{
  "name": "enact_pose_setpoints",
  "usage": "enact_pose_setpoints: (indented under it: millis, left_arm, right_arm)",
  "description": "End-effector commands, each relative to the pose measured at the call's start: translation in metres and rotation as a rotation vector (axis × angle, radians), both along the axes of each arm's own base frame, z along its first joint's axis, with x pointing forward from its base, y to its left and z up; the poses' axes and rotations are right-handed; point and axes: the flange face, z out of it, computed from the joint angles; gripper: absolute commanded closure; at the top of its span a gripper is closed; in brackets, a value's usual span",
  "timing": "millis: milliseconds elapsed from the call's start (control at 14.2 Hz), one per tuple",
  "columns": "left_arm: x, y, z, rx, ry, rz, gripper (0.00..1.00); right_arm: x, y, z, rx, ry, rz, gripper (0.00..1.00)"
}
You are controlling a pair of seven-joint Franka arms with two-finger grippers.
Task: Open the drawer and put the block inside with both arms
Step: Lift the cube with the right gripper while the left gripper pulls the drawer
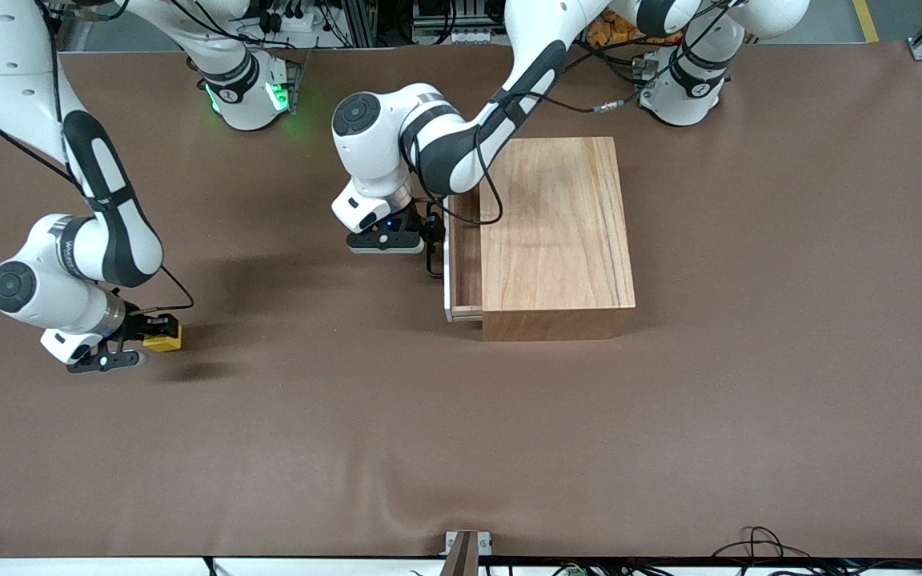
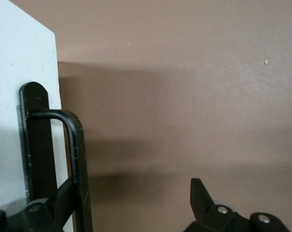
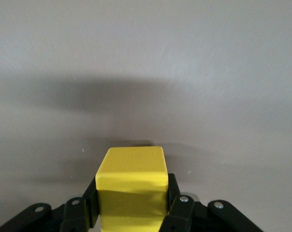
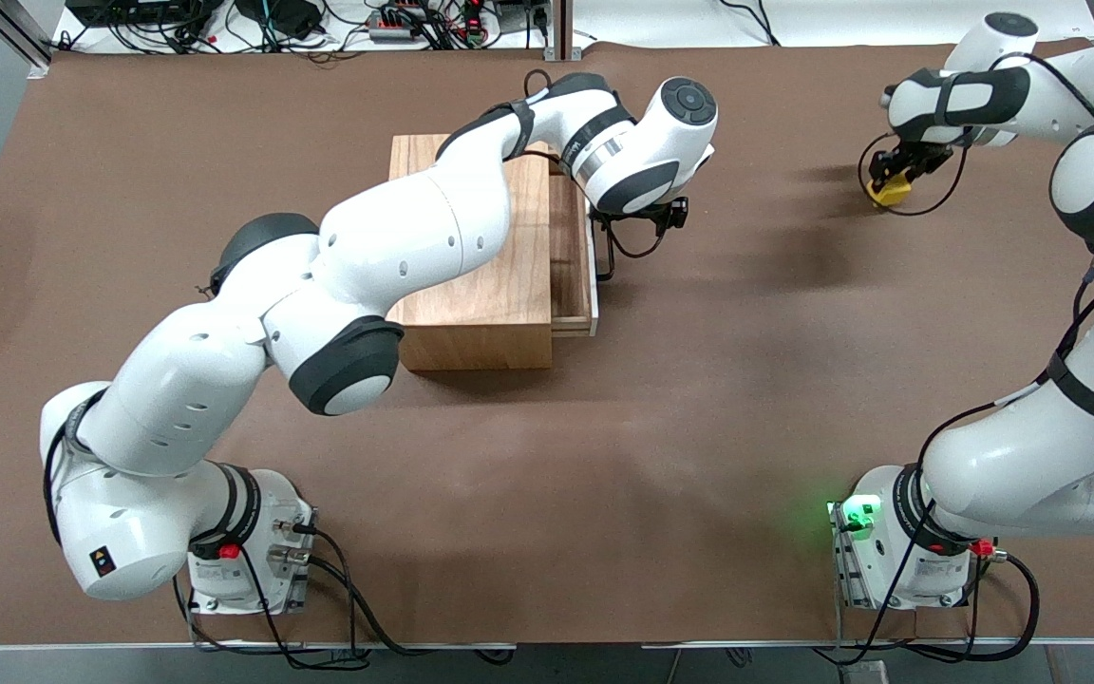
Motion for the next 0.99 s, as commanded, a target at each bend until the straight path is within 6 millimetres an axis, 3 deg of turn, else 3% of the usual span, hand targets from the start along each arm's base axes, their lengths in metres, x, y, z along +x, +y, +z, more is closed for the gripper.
enact_pose_setpoints:
  millis: [0, 353, 918]
  left_arm:
    - [0.001, -0.012, -0.001, -0.064, -0.012, -0.026, 0.0]
    - [0.003, -0.019, 0.002, -0.119, -0.048, -0.057, 0.0]
    - [0.009, -0.029, 0.011, -0.217, -0.115, -0.085, 0.0]
  right_arm:
    - [0.024, -0.009, 0.059, -0.015, -0.056, 0.051, 0.65]
    - [0.058, -0.005, 0.123, -0.008, -0.033, 0.056, 0.64]
    - [0.059, -0.004, 0.122, -0.002, -0.031, 0.067, 0.6]
